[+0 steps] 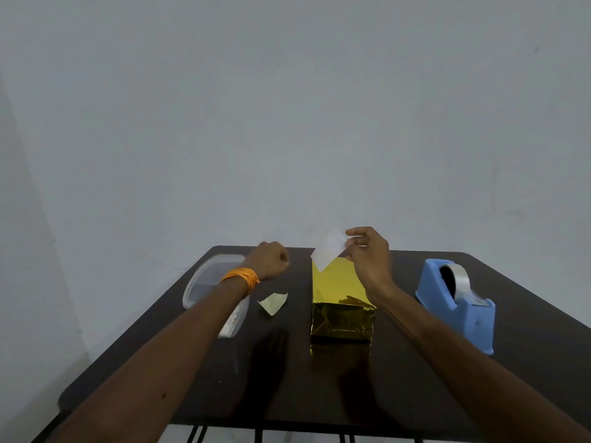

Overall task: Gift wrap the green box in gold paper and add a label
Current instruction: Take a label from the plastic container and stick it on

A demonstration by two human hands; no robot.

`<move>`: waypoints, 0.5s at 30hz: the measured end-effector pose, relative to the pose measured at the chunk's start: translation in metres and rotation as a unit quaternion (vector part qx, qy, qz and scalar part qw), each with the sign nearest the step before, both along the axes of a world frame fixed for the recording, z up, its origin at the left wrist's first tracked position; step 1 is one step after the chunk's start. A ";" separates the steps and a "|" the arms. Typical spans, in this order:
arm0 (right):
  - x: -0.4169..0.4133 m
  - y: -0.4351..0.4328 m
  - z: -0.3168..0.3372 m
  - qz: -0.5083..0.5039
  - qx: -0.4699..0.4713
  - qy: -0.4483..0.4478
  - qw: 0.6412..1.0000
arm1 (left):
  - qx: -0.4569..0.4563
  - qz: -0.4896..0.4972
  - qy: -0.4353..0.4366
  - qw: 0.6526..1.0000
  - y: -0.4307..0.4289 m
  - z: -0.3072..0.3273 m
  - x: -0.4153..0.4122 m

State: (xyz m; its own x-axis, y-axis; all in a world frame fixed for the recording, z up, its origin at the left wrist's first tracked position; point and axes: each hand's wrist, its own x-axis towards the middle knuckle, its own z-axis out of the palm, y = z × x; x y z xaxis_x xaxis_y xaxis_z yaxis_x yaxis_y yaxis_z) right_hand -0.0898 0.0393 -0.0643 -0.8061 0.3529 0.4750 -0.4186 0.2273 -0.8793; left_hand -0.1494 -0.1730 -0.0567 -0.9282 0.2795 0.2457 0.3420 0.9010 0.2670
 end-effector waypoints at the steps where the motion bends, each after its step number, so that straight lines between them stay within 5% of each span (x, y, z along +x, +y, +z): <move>1: 0.000 -0.001 0.001 0.001 0.013 0.008 1.000 | 0.094 0.005 0.000 0.996 -0.001 0.006 0.004; 4: 0.005 -0.007 0.006 0.030 0.014 0.030 0.999 | 0.346 0.016 -0.141 0.927 0.001 0.026 0.023; 8: 0.012 -0.012 0.017 0.110 -0.012 0.038 0.993 | 0.469 -0.013 -0.305 0.829 -0.002 0.037 0.036; 11: 0.015 -0.011 0.021 0.149 0.020 0.037 0.988 | 0.569 -0.012 -0.318 0.758 0.000 0.037 0.035; 15: 0.017 -0.001 0.025 0.176 0.058 0.059 0.981 | 0.604 -0.022 -0.293 0.741 0.006 0.040 0.040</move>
State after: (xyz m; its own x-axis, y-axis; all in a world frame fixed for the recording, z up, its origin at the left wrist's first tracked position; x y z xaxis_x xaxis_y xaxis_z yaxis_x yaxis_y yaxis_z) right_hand -0.0725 0.0384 -0.0396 -0.8050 0.0015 0.5932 -0.5867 0.1457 -0.7966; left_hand -0.1092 -0.1671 -0.0172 -0.9710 0.2170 -0.1006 -0.1296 -0.1238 0.9838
